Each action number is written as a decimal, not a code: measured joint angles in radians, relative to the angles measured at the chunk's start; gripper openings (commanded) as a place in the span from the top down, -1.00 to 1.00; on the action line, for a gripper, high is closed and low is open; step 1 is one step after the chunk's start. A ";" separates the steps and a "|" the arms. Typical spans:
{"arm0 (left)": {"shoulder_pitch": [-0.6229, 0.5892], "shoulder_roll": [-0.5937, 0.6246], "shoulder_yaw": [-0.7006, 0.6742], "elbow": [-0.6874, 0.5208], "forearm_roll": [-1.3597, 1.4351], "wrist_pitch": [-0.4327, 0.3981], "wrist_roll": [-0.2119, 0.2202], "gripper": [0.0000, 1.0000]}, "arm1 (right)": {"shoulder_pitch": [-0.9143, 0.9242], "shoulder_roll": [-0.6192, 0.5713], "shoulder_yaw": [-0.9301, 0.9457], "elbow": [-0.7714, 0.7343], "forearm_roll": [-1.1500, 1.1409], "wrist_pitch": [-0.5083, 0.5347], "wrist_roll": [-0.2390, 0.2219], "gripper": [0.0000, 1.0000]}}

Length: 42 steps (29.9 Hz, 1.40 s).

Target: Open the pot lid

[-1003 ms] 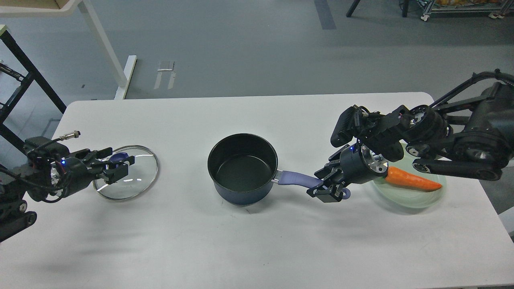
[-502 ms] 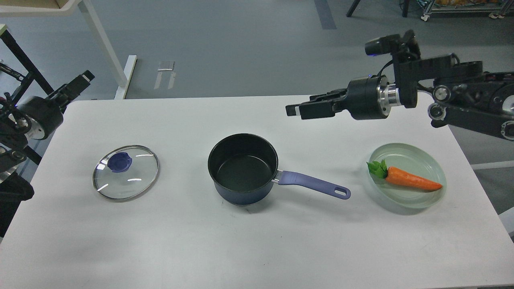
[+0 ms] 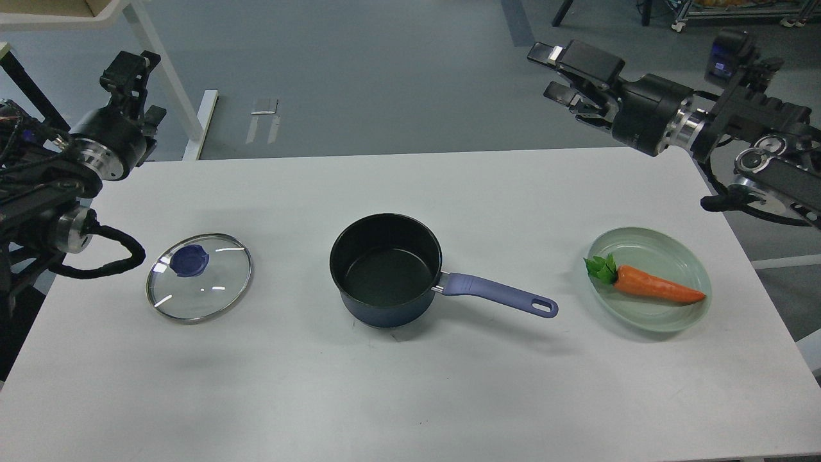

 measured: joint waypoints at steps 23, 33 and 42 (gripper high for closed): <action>0.078 -0.148 -0.138 0.080 -0.286 -0.145 0.004 -1.00 | -0.320 0.144 0.312 -0.221 0.666 0.007 -0.002 -1.00; 0.134 -0.140 -0.225 0.071 -0.300 -0.261 0.004 -1.00 | -0.325 0.245 0.355 -0.234 0.765 0.001 -0.009 -1.00; 0.174 -0.134 -0.288 0.038 -0.300 -0.279 0.001 -1.00 | -0.325 0.262 0.367 -0.234 0.766 0.002 -0.008 -1.00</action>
